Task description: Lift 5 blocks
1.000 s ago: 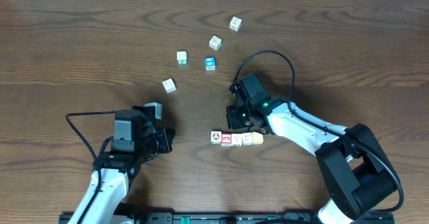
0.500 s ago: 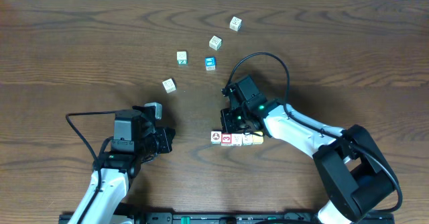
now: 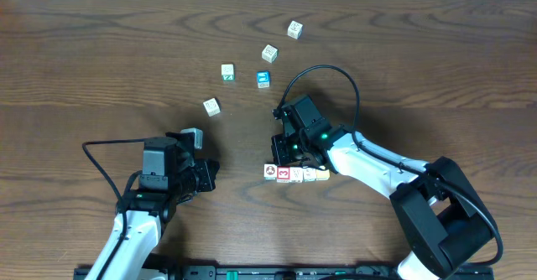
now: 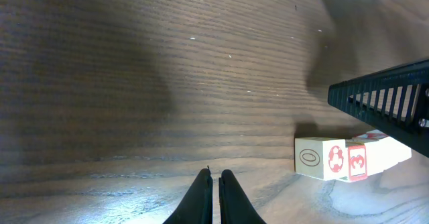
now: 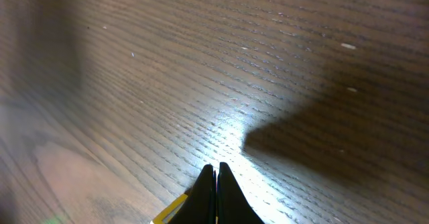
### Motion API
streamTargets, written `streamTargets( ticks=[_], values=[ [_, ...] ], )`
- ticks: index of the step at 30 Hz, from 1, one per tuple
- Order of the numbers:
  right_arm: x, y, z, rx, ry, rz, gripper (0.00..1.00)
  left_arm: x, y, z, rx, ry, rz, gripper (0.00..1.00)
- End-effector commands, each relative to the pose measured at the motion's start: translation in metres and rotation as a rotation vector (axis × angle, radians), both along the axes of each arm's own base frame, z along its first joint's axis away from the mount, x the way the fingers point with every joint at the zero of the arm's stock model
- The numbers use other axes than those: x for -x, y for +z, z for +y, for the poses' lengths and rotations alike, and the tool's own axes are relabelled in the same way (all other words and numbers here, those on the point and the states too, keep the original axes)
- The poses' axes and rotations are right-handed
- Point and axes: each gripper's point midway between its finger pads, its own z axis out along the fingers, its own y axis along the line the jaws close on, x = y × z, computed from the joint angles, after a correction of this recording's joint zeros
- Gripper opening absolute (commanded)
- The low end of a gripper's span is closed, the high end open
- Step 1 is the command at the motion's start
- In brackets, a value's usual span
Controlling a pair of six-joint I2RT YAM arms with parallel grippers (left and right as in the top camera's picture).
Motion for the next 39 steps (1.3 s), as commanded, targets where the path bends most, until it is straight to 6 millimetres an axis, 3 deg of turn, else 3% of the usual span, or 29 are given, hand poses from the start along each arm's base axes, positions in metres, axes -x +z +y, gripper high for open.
streamTargets(
  ticks=[1,14,39],
  values=[
    [0.003,0.002,0.01,-0.013,0.003,0.009,0.01,-0.001,0.0,0.001,-0.009,0.007,0.0,0.07],
    [0.014,0.001,0.019,-0.011,0.038,0.012,0.01,-0.001,0.0,0.001,-0.009,0.007,0.0,0.08],
    [0.02,-0.003,0.015,0.012,0.039,0.04,0.01,-0.001,0.0,0.001,-0.009,0.007,0.0,0.08]
  ],
)
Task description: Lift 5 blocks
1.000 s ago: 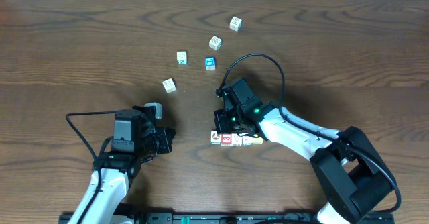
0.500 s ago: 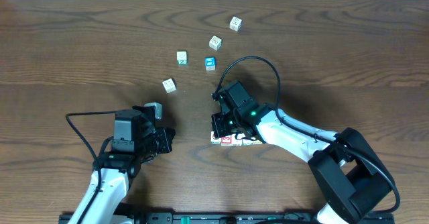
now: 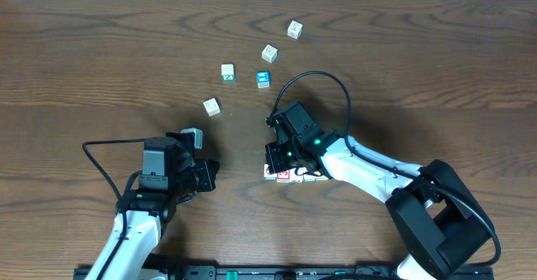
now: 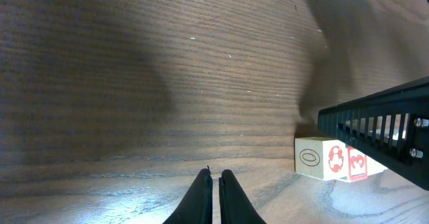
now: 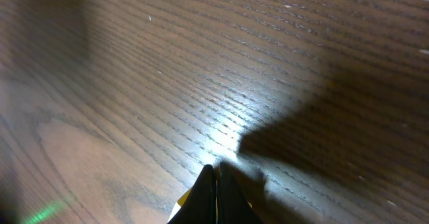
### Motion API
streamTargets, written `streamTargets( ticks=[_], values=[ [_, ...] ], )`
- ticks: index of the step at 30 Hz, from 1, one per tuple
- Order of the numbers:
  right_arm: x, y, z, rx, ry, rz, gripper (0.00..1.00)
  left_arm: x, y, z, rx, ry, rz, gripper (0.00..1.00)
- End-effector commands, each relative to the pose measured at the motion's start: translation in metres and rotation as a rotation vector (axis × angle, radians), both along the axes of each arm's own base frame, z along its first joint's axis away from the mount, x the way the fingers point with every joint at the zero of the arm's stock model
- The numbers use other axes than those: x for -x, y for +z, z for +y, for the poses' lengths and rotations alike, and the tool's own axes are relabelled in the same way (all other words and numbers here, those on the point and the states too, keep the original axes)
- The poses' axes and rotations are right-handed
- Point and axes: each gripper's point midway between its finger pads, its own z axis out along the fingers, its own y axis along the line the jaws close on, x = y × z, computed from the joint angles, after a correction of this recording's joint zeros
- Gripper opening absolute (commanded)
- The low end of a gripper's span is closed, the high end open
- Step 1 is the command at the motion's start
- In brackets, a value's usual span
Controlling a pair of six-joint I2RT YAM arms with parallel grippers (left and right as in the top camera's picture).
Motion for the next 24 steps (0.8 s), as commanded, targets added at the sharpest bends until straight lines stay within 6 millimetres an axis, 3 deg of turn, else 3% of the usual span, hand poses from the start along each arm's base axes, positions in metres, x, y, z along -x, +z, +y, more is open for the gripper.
streamTargets(
  ticks=[1,24],
  values=[
    [-0.0007,0.0011,0.0043,-0.006,-0.003,0.006,0.01,-0.0011,-0.0003,0.0013,-0.009,0.007,0.0,0.07],
    [0.0026,-0.0009,0.0019,0.006,-0.002,0.02,0.01,-0.0011,-0.0003,0.0013,-0.009,0.007,0.0,0.07]
  ],
)
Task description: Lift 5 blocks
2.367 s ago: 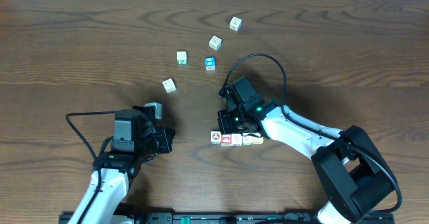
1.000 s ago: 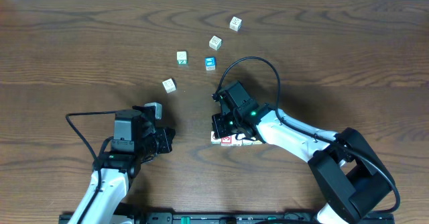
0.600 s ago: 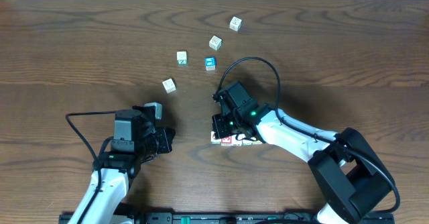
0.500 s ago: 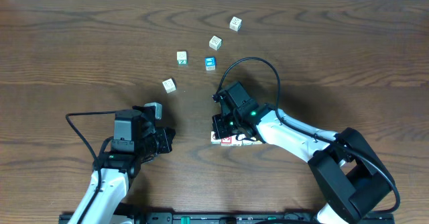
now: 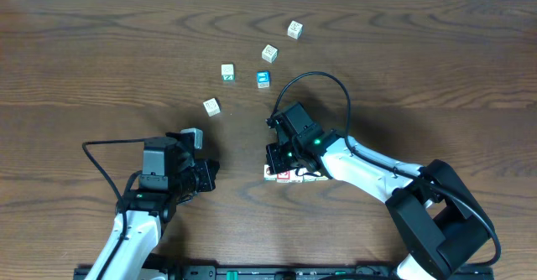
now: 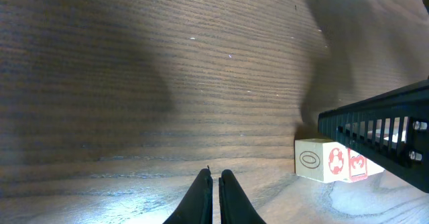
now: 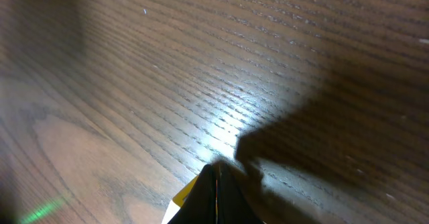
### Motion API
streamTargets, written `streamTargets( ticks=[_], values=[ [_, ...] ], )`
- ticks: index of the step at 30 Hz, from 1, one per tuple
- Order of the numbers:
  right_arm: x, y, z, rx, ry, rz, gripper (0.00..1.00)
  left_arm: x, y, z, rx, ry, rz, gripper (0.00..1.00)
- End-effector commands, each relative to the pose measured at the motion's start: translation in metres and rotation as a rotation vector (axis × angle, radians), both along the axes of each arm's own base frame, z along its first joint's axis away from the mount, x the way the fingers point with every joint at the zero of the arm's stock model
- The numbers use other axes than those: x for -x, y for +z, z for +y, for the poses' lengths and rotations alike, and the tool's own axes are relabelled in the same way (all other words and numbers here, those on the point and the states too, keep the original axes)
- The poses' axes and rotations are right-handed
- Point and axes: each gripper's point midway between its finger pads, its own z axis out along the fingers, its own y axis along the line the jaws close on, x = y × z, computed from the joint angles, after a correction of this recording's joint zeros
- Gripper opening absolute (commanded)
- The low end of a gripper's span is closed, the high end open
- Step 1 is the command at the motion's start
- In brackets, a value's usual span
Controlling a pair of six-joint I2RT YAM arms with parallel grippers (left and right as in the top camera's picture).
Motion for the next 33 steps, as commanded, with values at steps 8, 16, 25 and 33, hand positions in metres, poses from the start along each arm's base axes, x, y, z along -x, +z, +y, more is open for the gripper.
streamTargets(
  ticks=[8,16,25,33],
  values=[
    [0.001,0.0,0.003,-0.001,-0.002,0.012,0.01,-0.001,0.0,0.001,-0.009,0.007,-0.001,0.07],
    [-0.004,0.0,0.001,0.014,-0.013,-0.009,0.01,-0.001,0.0,0.001,-0.009,0.007,0.0,0.07],
    [-0.029,0.003,-0.01,0.022,-0.076,-0.073,0.01,-0.001,0.0,0.001,-0.009,0.007,0.0,0.07],
    [-0.059,-0.001,-0.06,0.049,-0.217,-0.041,0.01,-0.001,0.0,0.001,-0.009,0.007,-0.001,0.07]
  ],
)
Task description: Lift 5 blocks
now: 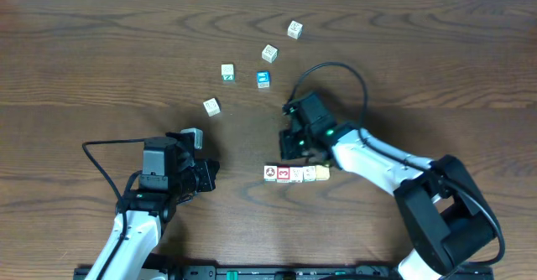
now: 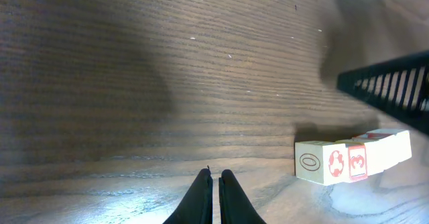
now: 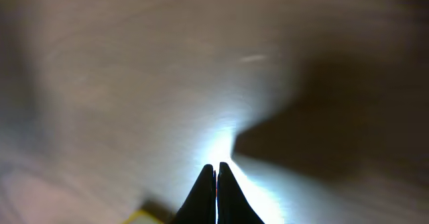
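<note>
A row of several small wooden blocks (image 1: pixel 295 173) lies end to end on the table's near middle. In the left wrist view the row (image 2: pixel 335 162) shows an oval, a red picture and a red 3. My right gripper (image 1: pixel 293 147) hovers just behind the row, shut and empty (image 3: pixel 216 172); that view is blurred, with a yellow block edge (image 3: pixel 144 216) at the bottom. My left gripper (image 1: pixel 206 176) rests left of the row, shut on nothing (image 2: pixel 214 177).
Loose blocks lie farther back: a pale one (image 1: pixel 211 106), a green-marked one (image 1: pixel 227 71), a blue one (image 1: pixel 263 80), and two more (image 1: pixel 269 54) (image 1: pixel 294 29). The right arm's black cable chain (image 2: pixel 389 83) hangs above the row.
My right gripper was low over the left end of the row; now it is farther back and to the right, clear of the row. The row lies where it was. The left arm is unchanged.
My right gripper was shut just behind the row. Then it was over the row's left end, covering the first blocks, at two moments. Now it is behind the row again, still shut and empty. The left gripper stayed shut and still throughout.
</note>
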### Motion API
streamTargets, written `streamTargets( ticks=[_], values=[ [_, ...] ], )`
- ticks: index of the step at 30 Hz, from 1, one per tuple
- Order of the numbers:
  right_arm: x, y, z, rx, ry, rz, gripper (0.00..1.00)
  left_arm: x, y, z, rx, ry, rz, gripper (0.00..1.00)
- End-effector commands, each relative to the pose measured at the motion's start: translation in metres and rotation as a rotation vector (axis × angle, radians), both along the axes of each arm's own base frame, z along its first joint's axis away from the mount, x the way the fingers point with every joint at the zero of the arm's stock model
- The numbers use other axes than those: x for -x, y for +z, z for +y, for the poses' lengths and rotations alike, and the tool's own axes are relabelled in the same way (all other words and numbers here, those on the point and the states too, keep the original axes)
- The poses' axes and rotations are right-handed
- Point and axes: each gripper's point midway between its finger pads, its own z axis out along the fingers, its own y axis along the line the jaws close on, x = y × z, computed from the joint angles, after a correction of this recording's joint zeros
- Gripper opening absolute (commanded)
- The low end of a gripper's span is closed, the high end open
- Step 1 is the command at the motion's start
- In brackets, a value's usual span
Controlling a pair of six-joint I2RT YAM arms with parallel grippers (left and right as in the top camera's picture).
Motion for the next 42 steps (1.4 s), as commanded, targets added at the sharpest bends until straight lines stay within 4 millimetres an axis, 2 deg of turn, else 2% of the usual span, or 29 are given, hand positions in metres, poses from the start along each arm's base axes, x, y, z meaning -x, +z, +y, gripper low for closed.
streamTargets(
  ticks=[1,4,10,22,24,29,33,42],
  values=[
    [-0.018,-0.002,-0.028,0.023,-0.091,0.019,0.01,-0.001,0.0,0.001,-0.01,0.007,-0.001,0.07],
    [-0.017,-0.006,-0.045,0.045,-0.128,0.06,0.01,-0.002,-0.001,0.004,-0.024,0.018,-0.002,0.07],
    [-0.006,-0.015,-0.064,0.132,-0.136,0.1,0.01,-0.003,-0.002,0.005,-0.03,0.023,-0.003,0.07],
    [-0.016,-0.02,-0.109,0.269,-0.295,0.091,0.01,-0.003,-0.002,0.005,-0.03,0.023,-0.003,0.07],
    [-0.012,-0.023,-0.126,0.297,-0.347,0.133,0.01,-0.003,-0.002,0.005,-0.03,0.023,-0.003,0.07],
    [0.007,-0.027,-0.145,0.347,-0.371,0.223,0.01,-0.003,-0.002,0.005,-0.03,0.023,-0.003,0.07],
    [0.027,-0.029,-0.146,0.382,-0.341,0.291,0.01,-0.003,-0.002,0.005,-0.03,0.023,-0.003,0.07],
    [0.049,-0.027,-0.112,0.3,-0.203,0.355,0.01,-0.003,-0.002,0.005,-0.03,0.023,-0.003,0.07]
  ],
)
